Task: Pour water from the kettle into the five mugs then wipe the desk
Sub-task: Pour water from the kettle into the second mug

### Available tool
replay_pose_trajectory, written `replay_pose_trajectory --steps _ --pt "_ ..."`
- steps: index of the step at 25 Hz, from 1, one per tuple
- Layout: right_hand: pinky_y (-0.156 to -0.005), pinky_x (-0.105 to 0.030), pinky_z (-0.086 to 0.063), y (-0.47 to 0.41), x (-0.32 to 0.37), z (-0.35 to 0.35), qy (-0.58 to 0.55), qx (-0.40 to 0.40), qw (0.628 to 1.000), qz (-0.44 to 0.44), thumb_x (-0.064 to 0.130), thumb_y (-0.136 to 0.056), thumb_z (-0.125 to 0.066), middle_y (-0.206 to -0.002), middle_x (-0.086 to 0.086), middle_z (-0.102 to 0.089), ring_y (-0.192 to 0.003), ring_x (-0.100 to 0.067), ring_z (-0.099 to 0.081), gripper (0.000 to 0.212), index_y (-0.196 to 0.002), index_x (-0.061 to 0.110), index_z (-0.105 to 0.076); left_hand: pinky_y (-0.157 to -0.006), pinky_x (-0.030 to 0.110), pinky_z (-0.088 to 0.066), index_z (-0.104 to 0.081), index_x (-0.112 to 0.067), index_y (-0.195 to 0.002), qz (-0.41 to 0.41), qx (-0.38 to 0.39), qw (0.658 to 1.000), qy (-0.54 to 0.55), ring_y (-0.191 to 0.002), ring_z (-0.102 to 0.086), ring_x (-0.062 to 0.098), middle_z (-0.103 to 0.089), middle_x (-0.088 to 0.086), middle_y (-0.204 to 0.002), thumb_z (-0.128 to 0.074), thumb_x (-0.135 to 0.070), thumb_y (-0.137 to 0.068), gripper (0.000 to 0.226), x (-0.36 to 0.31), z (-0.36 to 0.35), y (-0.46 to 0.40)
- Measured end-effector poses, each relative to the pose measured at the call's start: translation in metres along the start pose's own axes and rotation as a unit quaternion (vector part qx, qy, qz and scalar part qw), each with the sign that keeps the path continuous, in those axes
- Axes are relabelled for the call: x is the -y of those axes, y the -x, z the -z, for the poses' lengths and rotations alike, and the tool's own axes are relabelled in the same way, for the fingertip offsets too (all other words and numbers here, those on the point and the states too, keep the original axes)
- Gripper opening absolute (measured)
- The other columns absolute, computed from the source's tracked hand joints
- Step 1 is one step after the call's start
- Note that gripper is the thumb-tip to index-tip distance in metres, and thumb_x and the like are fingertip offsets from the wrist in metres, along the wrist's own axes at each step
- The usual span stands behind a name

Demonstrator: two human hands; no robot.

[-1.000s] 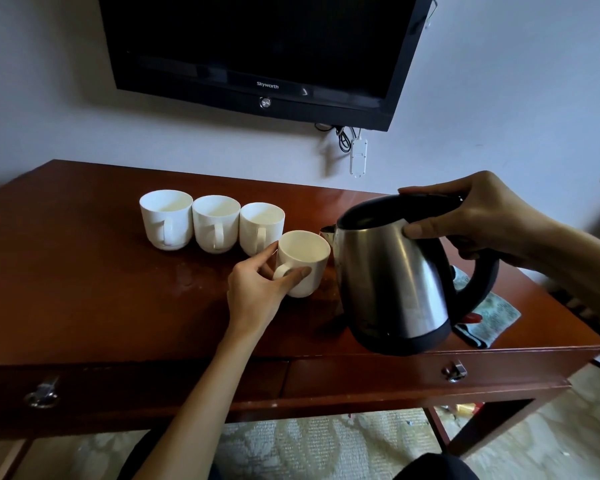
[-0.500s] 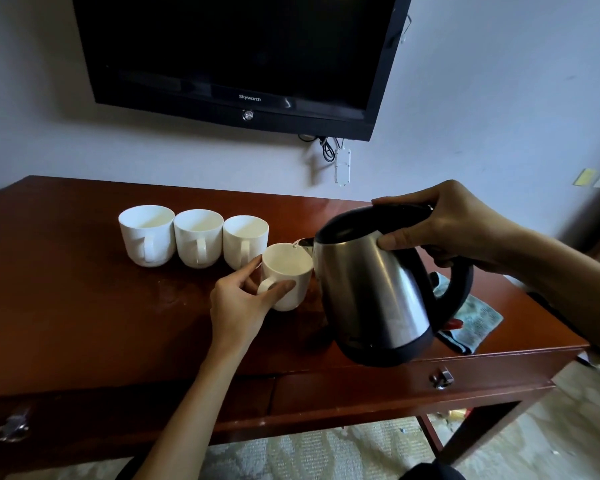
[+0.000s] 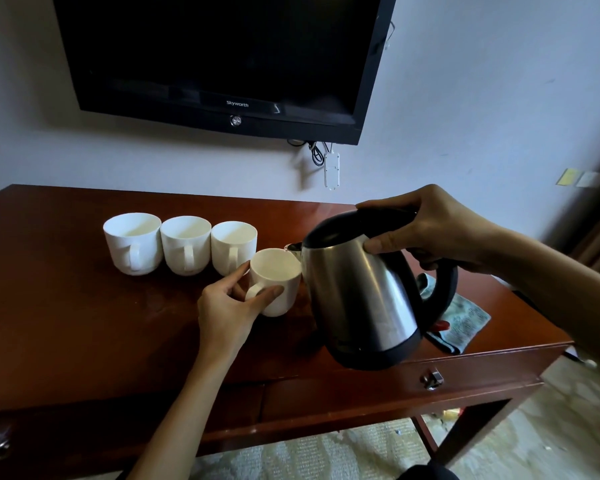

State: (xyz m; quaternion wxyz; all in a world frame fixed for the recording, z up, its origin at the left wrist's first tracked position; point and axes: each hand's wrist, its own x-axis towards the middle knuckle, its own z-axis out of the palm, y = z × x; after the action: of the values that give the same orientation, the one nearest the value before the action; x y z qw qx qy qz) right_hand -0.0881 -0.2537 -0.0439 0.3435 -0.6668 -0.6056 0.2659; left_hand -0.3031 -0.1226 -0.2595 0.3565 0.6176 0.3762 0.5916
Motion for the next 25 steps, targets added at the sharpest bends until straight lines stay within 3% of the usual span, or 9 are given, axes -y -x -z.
replay_pose_trajectory --steps 5,11,16,21,25 --pt "-0.041 -0.023 -0.029 -0.0037 0.0019 -0.0003 0.014 0.008 1.000 0.003 0.019 -0.067 -0.090 -0.044 0.007 -0.045 -0.038 -0.014 -0.029 0.056 -0.121 0.027 -0.074 -0.065 0.036 -0.046 -0.067 -0.017 -0.133 0.007 0.005 1.000 0.013 -0.055 -0.041 0.005 -0.041 -0.013 -0.050 -0.087 -0.045 -0.064 0.077 0.0015 0.0014 -0.0002" --pt "-0.042 -0.024 -0.027 -0.0076 0.0059 -0.0025 0.008 0.021 1.000 0.006 0.020 -0.064 -0.092 -0.053 -0.005 -0.037 -0.042 -0.018 -0.026 0.048 -0.108 0.032 -0.079 -0.062 0.036 -0.045 -0.061 -0.033 -0.129 -0.006 0.008 1.000 0.009 -0.054 -0.042 0.005 -0.044 -0.014 -0.050 -0.092 -0.047 -0.065 0.073 -0.0014 0.0017 0.0000" --pt "-0.042 -0.024 -0.026 -0.0081 0.0070 -0.0030 0.006 0.023 1.000 0.010 0.019 -0.064 -0.091 -0.051 -0.004 -0.037 -0.041 -0.018 -0.026 0.046 -0.106 0.034 -0.080 -0.063 0.037 -0.047 -0.068 -0.020 -0.132 -0.007 0.007 1.000 0.003 -0.054 -0.042 0.005 -0.044 -0.015 -0.051 -0.091 -0.040 -0.069 0.070 0.0035 0.0019 -0.0008" --pt "-0.041 -0.023 -0.025 -0.0084 0.0081 -0.0040 0.002 0.030 0.999 0.012 0.020 -0.062 -0.089 -0.049 -0.002 -0.034 -0.041 -0.017 -0.024 0.049 -0.108 0.032 -0.079 -0.064 0.037 -0.048 -0.069 -0.020 -0.132 0.002 0.012 1.000 0.007 -0.055 -0.042 0.004 -0.044 -0.015 -0.051 -0.089 -0.058 -0.062 0.081 0.0008 0.0024 0.0001" --pt "-0.041 -0.023 -0.025 -0.0099 0.0079 -0.0030 0.006 0.027 1.000 0.008 0.019 -0.063 -0.090 -0.050 -0.004 -0.032 -0.041 -0.018 -0.024 0.052 -0.113 0.030 -0.078 -0.063 0.038 -0.048 -0.068 -0.019 -0.132 0.009 0.012 1.000 0.011 -0.056 -0.043 0.005 -0.044 -0.015 -0.051 -0.089 -0.059 -0.062 0.083 -0.0021 0.0023 0.0009"
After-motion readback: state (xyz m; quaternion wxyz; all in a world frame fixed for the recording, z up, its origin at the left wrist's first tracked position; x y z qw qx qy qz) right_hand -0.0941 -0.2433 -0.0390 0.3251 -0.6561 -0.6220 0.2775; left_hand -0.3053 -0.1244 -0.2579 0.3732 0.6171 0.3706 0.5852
